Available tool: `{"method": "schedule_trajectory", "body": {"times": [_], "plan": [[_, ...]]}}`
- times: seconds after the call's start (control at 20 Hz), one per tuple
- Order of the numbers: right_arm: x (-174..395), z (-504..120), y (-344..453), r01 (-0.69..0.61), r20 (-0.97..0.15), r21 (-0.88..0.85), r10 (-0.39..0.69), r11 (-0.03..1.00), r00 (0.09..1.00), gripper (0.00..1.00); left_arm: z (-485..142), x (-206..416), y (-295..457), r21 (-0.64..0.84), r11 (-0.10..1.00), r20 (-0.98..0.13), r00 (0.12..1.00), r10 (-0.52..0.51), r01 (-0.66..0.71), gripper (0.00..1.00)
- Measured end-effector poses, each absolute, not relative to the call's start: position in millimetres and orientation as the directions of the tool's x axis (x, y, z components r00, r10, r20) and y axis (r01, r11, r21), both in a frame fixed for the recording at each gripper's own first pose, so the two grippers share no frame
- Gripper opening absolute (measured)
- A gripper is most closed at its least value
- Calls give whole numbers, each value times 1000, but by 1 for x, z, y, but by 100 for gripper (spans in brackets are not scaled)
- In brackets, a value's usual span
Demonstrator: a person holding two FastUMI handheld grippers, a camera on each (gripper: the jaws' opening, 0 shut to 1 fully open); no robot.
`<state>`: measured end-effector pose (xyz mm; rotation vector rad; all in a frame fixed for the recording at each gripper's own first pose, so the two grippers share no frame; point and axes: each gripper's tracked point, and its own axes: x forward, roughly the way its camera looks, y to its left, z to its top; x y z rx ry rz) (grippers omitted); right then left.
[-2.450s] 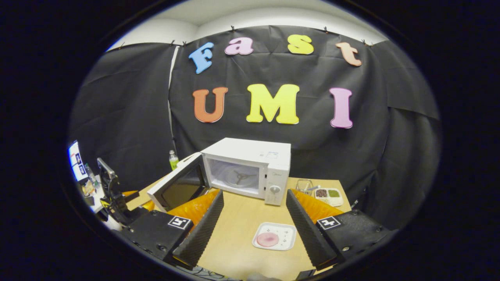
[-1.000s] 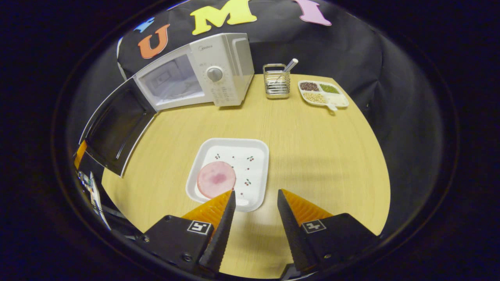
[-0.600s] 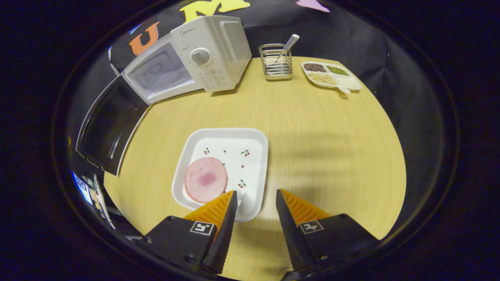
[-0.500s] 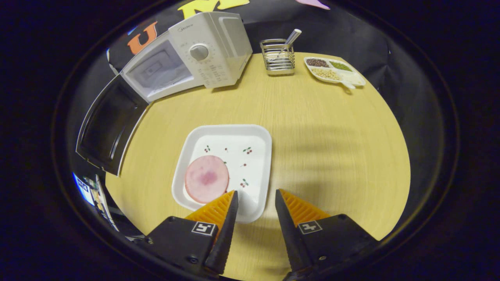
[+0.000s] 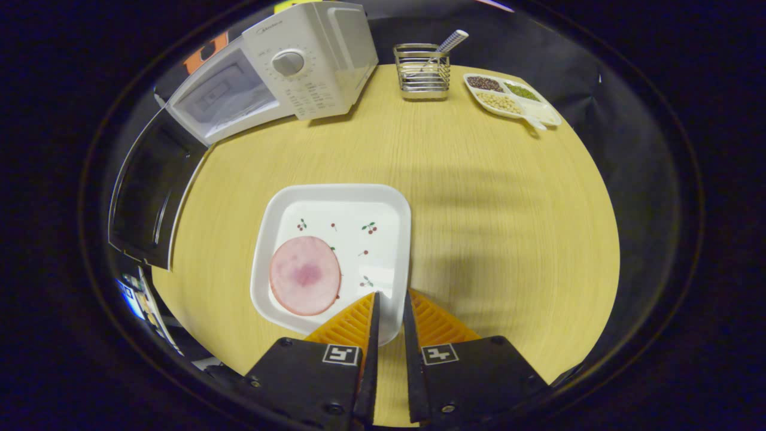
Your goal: Open the microwave oven with the left hand, put the food in, and close the microwave oven.
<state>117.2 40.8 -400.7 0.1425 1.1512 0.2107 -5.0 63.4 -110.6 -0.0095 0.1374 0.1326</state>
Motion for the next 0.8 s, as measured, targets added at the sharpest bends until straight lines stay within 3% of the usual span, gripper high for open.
{"method": "schedule_trajectory", "body": {"times": [0.05, 0.15, 0.45, 0.7, 0.8], "plan": [[119, -402, 39, -71, -889, 232, 241, 970, 389, 17, -111, -6, 65, 1, 991, -139, 981, 136, -137, 95], [119, -402, 39, -17, -886, 283, 269, 959, 377, 5, -112, -9, 70, -5, 989, -133, 980, 146, -148, 94], [111, -401, 47, 38, -845, 417, 372, 908, 385, 4, -115, -20, 87, -27, 985, -142, 976, 167, -172, 94], [107, -379, 65, 60, -741, 582, 499, 811, 449, 4, -114, -24, 91, -29, 986, -153, 975, 160, -166, 94], [106, -377, 62, 69, -740, 580, 489, 812, 462, 4, -113, -22, 89, -25, 988, -153, 977, 148, -154, 94]]}}
